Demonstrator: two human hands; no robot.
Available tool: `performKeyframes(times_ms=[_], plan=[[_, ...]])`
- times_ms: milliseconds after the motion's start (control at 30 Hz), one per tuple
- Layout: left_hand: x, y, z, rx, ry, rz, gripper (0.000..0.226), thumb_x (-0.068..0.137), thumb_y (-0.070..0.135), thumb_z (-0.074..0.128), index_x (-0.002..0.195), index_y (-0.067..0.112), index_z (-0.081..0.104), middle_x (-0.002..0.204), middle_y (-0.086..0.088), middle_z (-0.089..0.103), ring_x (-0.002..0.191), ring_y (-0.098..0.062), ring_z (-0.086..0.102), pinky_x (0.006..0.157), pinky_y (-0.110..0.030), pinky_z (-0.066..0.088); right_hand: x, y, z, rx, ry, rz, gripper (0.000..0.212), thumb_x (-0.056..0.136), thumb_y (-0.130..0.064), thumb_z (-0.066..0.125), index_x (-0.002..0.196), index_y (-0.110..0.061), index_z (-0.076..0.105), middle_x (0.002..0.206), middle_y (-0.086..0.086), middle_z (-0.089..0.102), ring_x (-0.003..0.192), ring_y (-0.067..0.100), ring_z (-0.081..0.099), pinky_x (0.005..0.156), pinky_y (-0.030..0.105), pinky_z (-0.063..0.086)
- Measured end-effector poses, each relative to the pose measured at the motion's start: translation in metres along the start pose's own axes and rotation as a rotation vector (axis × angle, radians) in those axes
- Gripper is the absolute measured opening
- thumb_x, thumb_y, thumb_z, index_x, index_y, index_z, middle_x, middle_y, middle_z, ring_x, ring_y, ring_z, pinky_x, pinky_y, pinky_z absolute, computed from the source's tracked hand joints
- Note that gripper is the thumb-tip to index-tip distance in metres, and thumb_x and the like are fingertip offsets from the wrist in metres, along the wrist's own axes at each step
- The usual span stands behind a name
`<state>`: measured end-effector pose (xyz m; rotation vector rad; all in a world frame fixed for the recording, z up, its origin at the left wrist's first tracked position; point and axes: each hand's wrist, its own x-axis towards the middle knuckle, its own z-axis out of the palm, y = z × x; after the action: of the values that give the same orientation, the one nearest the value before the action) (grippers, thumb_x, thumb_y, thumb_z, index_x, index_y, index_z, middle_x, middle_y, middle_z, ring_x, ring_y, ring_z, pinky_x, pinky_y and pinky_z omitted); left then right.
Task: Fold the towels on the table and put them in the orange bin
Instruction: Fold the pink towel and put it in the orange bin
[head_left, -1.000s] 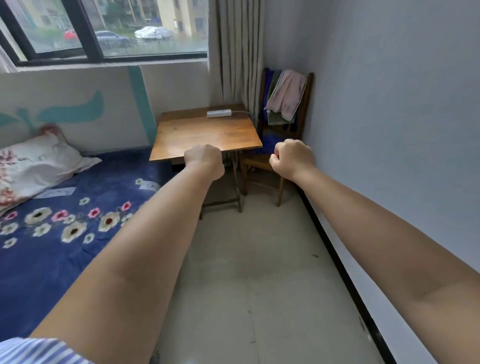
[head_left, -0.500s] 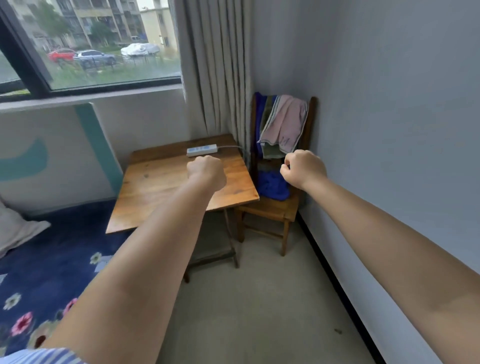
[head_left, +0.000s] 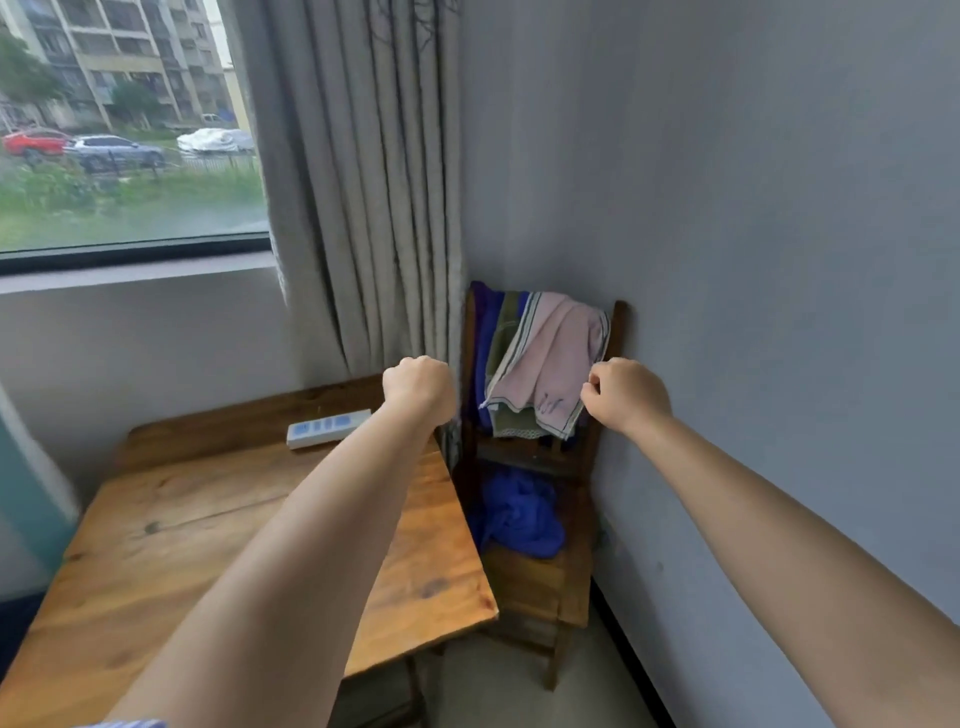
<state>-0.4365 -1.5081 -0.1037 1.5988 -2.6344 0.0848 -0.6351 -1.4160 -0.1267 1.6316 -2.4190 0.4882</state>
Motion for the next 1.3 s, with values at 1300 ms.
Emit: performKeyframes(times_ms=[1300], plan=[[0.432, 0.152, 0.112, -0.377, -0.094, 0.054, 0.024, 0.092, 0.018, 0.044, 0.096, 0.005, 0.064, 0.104, -0.014, 0.065, 0.1, -0.032, 0.058, 0.072, -0.033, 0.043, 0.379, 0.178, 0.177, 0.013, -0.351, -0.074, 0.028, 0.09, -0.017, 0.044, 0.107, -0.014, 0.067, 0.112, 0.013, 0.063, 0.105, 0.028, 0.055, 0.083, 0.033, 0.046]])
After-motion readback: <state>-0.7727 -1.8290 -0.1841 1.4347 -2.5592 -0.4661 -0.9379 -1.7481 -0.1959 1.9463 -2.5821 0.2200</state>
